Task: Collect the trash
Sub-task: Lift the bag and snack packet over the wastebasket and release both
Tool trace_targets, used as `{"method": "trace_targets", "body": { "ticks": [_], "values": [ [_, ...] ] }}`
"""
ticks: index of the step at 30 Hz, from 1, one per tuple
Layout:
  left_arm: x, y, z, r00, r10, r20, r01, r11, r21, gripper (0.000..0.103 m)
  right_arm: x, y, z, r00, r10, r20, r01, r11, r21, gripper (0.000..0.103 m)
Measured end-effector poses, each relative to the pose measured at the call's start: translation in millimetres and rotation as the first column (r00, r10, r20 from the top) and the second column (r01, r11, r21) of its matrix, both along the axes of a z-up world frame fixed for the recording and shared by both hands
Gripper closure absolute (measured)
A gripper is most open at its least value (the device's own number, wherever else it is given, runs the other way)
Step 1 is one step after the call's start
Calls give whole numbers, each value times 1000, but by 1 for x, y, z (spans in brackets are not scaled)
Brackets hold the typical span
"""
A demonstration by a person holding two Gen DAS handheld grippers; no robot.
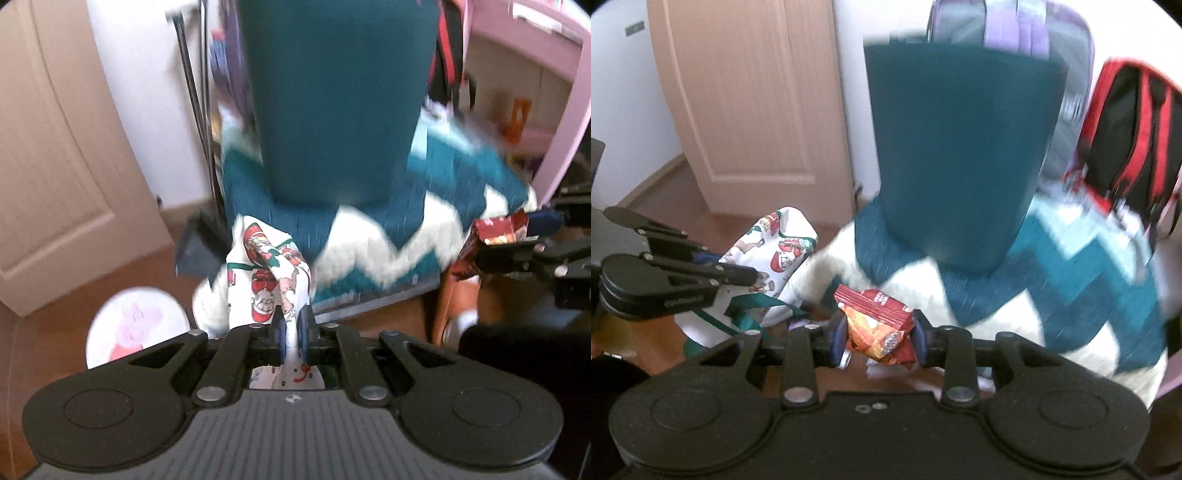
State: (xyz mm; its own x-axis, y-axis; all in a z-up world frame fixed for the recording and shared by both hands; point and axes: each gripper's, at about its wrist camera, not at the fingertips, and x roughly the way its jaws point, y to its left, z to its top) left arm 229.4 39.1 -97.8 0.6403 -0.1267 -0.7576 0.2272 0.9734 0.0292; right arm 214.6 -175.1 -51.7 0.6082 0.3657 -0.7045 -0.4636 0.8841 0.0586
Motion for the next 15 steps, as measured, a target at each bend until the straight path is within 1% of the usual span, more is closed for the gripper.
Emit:
{"method": "trace_targets", "body": {
  "ticks": [3,6,9,15],
  "values": [
    [-3,-5,49,996,15,88,-14,1000,-20,96,1,-9,34,997,1,71,-2,1000,5,69],
    [-3,-10,97,984,25,178,-18,999,-41,96,4,-15,65,990,-3,142,2,1000,8,69],
    [0,-18,141,965,27,261,-13,998,-57,96,12,-22,99,978,-10,208,7,1000,16,69],
    [19,-36,215,920,31,390,-4,998,-69,96,33,-25,148,949,-20,315,16,1000,15,69]
  ]
}}
